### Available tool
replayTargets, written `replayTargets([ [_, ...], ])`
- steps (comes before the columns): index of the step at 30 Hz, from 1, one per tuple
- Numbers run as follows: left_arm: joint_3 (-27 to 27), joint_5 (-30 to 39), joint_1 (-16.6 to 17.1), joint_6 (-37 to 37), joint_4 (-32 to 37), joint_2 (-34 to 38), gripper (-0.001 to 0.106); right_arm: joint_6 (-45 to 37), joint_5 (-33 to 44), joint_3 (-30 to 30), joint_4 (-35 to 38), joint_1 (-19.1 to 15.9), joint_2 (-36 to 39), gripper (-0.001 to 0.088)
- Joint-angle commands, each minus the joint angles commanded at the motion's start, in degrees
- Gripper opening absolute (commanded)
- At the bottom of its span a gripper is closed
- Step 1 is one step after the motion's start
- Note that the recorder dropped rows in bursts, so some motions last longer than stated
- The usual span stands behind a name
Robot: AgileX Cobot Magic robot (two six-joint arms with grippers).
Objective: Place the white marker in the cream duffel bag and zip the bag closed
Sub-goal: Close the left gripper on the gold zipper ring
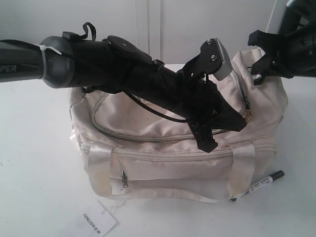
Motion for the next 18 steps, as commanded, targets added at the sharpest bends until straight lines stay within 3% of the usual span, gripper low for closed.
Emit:
replayTargets([
  [10,0.0,-0.67,0.0,-0.23,0.0,0.0,0.0,0.0,1.7,0.0,0.0,0.0,0.0,0.0001],
  [18,0.0,-2.1,0.0,0.89,-0.14,0.0,0.0,0.0,3.04,0.0,0.0,0.0,0.0,0.0198],
])
